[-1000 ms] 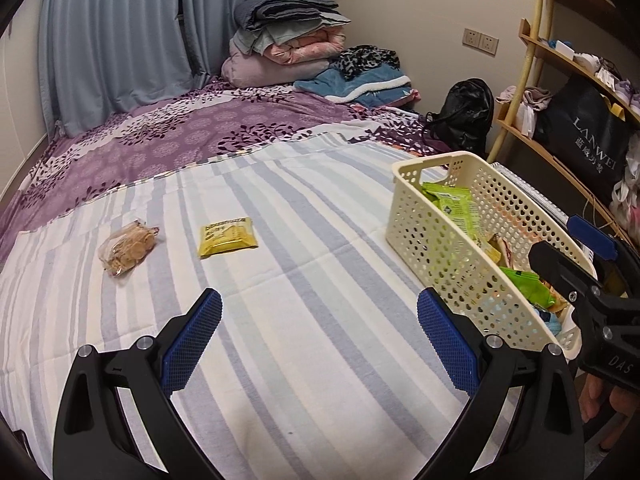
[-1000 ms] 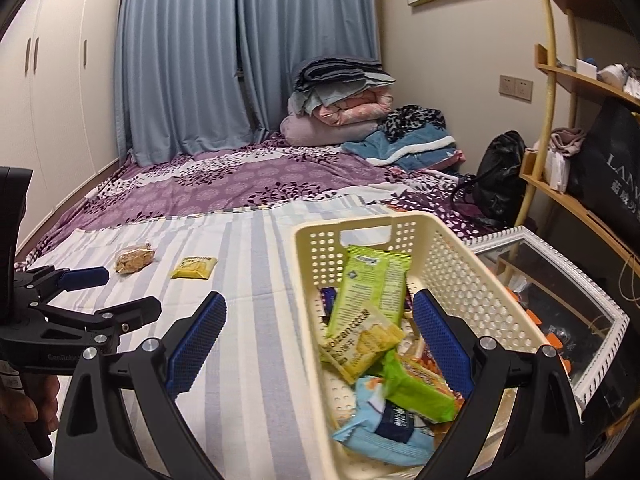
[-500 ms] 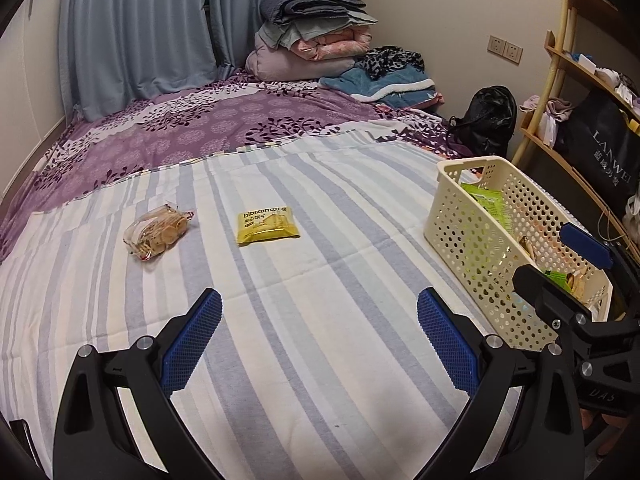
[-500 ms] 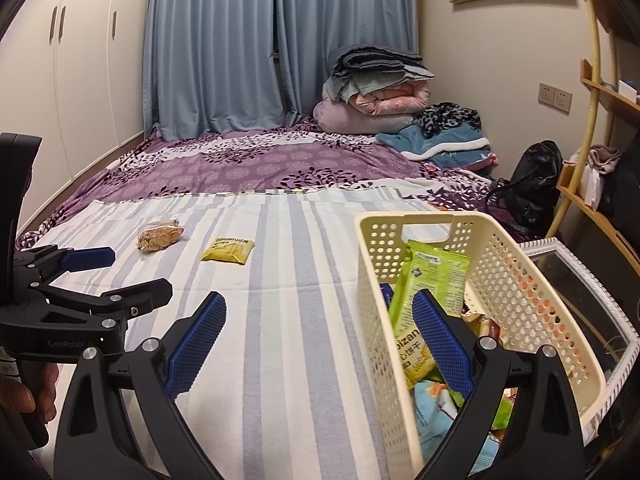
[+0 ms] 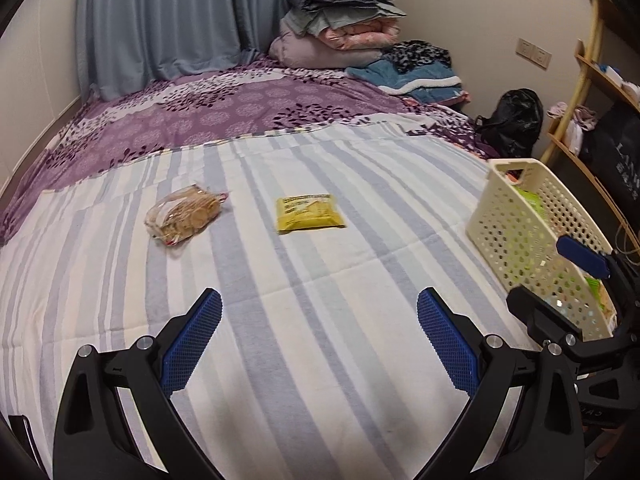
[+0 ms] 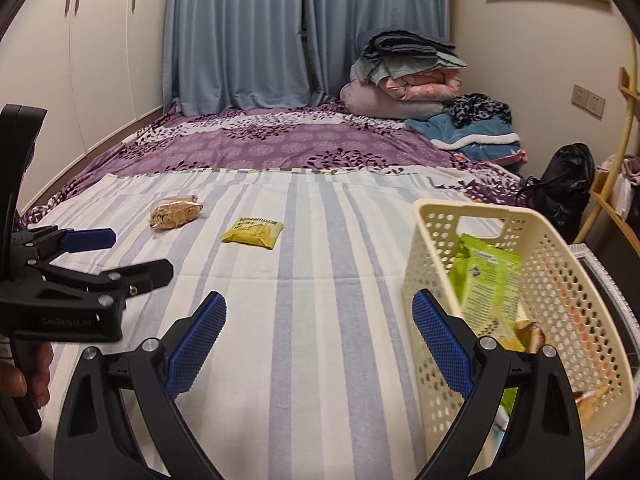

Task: Organize snacks
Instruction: 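Move both grippers back toward the clear cookie bag and yellow packet, then grasp the clear cookie bag with the left gripper while the right grasps the yellow bibizan packet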

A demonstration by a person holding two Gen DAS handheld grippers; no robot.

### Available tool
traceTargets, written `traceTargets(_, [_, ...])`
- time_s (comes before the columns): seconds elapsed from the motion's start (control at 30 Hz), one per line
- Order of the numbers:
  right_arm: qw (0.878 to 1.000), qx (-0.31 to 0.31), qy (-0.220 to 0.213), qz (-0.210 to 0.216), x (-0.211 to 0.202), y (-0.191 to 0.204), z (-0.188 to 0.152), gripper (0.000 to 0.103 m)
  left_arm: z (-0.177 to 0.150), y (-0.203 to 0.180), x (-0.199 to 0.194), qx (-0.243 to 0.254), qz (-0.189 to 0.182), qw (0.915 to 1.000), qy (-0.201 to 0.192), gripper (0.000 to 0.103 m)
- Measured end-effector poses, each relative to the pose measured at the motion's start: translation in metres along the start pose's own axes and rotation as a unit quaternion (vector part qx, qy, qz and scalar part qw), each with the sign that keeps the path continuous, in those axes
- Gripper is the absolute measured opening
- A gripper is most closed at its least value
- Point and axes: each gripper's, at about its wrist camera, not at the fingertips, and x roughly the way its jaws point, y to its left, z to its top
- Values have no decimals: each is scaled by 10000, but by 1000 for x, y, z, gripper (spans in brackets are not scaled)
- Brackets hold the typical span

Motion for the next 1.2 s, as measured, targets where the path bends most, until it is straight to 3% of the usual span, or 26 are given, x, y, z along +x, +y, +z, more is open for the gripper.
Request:
traceTargets(0.2, [9994, 43, 288, 210, 31, 8, -2, 93, 5, 46, 19, -368, 337, 9987, 114, 99])
traceTargets(0.5, [9976, -61, 537, 428, 66, 21, -2, 94, 23, 115, 64, -734, 559, 9952, 315, 99])
traceTargets(0.8, [9956, -89, 740, 569, 93, 27, 5, 93, 48, 145, 119, -231, 545, 9969, 527, 99])
traceTargets(0.97, [9945, -45, 828, 641, 110, 28, 11, 94, 62, 149, 142, 102, 241, 9978, 615, 99])
traceTargets(1.03, [9934, 27, 878, 743, 117, 28, 14, 93, 64, 149, 151, 230, 291, 9969, 693, 99])
traceTargets(1.2, [9925, 52, 894, 830, 132, 33, 21, 94, 70, 158, 165, 176, 239, 9964, 790, 99])
